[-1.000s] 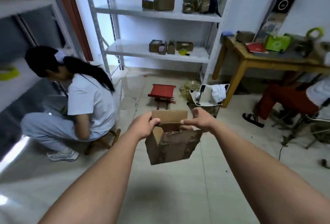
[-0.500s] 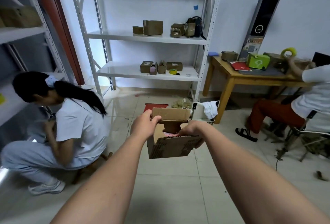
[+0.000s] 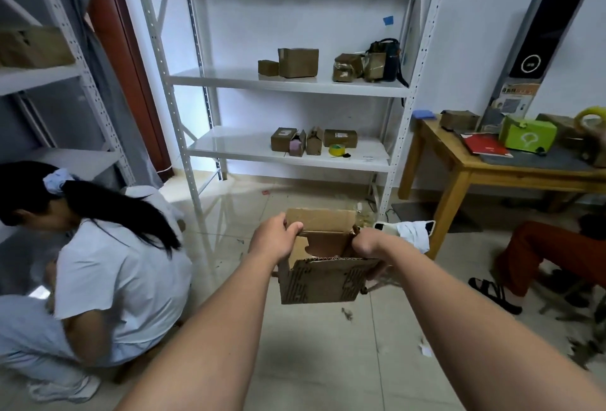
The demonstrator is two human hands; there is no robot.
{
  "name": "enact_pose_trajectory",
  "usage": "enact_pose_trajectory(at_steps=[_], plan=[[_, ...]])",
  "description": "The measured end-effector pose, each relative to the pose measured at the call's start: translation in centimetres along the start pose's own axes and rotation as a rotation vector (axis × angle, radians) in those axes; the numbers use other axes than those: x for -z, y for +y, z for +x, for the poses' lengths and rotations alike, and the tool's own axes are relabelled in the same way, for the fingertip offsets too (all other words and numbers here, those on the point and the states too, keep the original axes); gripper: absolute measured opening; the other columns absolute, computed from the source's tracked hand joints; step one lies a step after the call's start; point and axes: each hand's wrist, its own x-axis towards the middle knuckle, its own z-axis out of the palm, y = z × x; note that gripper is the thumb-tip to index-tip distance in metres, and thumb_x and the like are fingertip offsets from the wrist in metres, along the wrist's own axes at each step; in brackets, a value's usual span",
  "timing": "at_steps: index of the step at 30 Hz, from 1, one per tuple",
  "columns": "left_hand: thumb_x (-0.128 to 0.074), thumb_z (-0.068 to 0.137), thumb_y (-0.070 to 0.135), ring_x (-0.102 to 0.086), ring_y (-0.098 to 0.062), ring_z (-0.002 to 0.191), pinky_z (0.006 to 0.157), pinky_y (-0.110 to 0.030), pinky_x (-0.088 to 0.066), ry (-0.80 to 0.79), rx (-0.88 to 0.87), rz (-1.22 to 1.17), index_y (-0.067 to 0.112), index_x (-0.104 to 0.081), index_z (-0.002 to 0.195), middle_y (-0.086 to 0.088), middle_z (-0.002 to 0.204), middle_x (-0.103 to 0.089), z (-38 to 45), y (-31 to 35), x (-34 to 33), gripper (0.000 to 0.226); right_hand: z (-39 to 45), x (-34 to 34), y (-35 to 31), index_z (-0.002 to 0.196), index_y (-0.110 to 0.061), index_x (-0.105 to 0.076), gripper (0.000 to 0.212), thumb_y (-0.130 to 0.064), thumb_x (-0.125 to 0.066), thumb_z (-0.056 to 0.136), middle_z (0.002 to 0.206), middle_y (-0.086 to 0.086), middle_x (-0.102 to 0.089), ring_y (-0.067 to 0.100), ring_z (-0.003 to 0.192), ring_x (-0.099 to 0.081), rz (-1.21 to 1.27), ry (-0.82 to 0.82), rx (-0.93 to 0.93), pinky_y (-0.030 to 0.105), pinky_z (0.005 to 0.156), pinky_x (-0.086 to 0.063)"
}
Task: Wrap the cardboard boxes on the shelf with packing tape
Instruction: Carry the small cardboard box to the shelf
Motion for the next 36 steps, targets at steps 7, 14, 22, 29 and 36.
enact_pose_trajectory(at_steps=[7, 14, 22, 29, 36], plan=[[-0.050, 0.096, 0.041, -0.058, -0.023, 0.089, 0.074, -0.033, -0.047, 0.008, 0.009, 0.020, 0.015, -0.060, 0.101, -0.005, 0.097, -0.064, 7.7, 3.5, -1.4, 0.029, 6.6, 6.9, -0.8, 0.075, -0.007, -0.056, 0.027, -0.010, -0.041, 0.096, 0.073, 0.008, -0.061, 0.017, 0.047, -0.062, 0.046, -0.106, 0.021, 0.027, 0.044, -0.055], [-0.051, 0.095, 0.042, -0.052, -0.020, 0.078, 0.060, -0.030, -0.034, 0.015, 0.021, 0.081, 0.020, -0.047, 0.079, 0.000, 0.080, -0.054, 12.1, 5.6, -2.3, 0.027, 10.1, 9.3, -0.9, 0.072, -0.006, -0.056, 0.027, -0.010, -0.043, 0.096, 0.070, 0.008, -0.061, 0.015, 0.034, -0.058, 0.058, -0.108, 0.050, 0.023, 0.035, -0.049], [-0.052, 0.095, 0.040, -0.048, -0.021, 0.078, 0.062, -0.031, -0.033, 0.008, 0.034, 0.079, 0.020, -0.039, 0.075, 0.001, 0.078, -0.049, 17.3, 5.1, -3.3, 0.032, 15.6, 10.8, -2.6, 0.076, -0.006, -0.055, 0.029, -0.014, -0.038, 0.099, 0.074, 0.009, -0.062, 0.016, 0.042, -0.061, 0.058, -0.137, 0.038, 0.023, 0.037, -0.050], [-0.052, 0.095, 0.039, -0.044, -0.018, 0.074, 0.054, -0.027, -0.029, 0.001, 0.014, 0.081, 0.027, -0.036, 0.068, 0.008, 0.069, -0.043, 25.2, 2.6, -2.8, 0.034, 22.8, 11.5, -6.7, 0.102, -0.002, -0.057, 0.028, -0.015, -0.032, 0.101, 0.088, 0.012, -0.065, 0.018, 0.056, -0.064, 0.067, -0.177, 0.017, 0.022, 0.041, -0.053], [-0.052, 0.097, 0.034, -0.039, -0.009, 0.062, 0.051, -0.023, -0.029, 0.015, 0.036, -0.016, 0.026, -0.035, 0.069, 0.008, 0.067, -0.043, 34.1, -0.2, -2.2, 0.033, 30.4, 13.0, -12.9, 0.105, -0.002, -0.056, 0.028, -0.016, -0.031, 0.102, 0.083, 0.011, -0.065, 0.018, 0.061, -0.063, 0.074, -0.196, 0.003, 0.022, 0.044, -0.054]])
